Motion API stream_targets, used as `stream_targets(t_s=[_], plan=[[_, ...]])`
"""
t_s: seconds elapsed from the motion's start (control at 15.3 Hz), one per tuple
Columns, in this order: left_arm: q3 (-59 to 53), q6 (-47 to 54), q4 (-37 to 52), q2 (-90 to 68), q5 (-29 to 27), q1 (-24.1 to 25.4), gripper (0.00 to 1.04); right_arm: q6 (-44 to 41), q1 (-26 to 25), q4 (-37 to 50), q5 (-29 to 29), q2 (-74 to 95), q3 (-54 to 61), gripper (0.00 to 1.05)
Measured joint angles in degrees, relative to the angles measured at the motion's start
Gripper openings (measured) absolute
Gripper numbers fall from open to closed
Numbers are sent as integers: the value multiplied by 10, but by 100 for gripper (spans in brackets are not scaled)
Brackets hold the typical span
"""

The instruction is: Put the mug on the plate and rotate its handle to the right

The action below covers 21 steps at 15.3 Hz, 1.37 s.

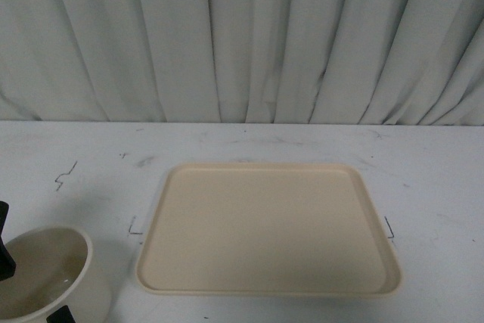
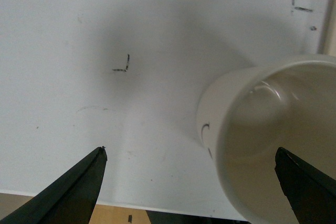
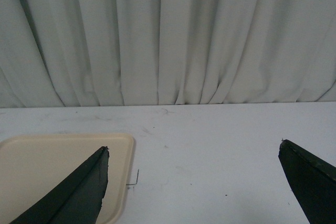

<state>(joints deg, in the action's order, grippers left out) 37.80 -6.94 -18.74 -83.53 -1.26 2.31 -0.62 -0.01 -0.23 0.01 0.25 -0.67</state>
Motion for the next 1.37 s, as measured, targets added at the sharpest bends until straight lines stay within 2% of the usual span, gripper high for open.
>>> stream_targets(t_s=[0.39, 0.46, 0.85, 0.91, 1.04, 1.24, 1.37], plan=[[30, 14, 51, -88, -28, 16, 98, 0, 0, 0, 0, 0, 0, 98], [37, 14, 50, -97, -28, 14, 93, 0, 0, 0, 0, 0, 0, 98], [51, 26, 19, -106, -22, 5, 22, 0, 0, 0, 0, 0, 0, 98], [66, 30, -12, -76, -28, 1, 3, 0, 0, 0, 0, 0, 0, 98], [148, 31, -36, -66, -49, -45, 3, 0, 0, 0, 0, 0, 0, 98], [252, 31, -25, -144, -13, -153, 3, 0, 0, 0, 0, 0, 0, 98], [292, 31, -31, -195, 4, -200, 3, 0, 0, 0, 0, 0, 0, 98]])
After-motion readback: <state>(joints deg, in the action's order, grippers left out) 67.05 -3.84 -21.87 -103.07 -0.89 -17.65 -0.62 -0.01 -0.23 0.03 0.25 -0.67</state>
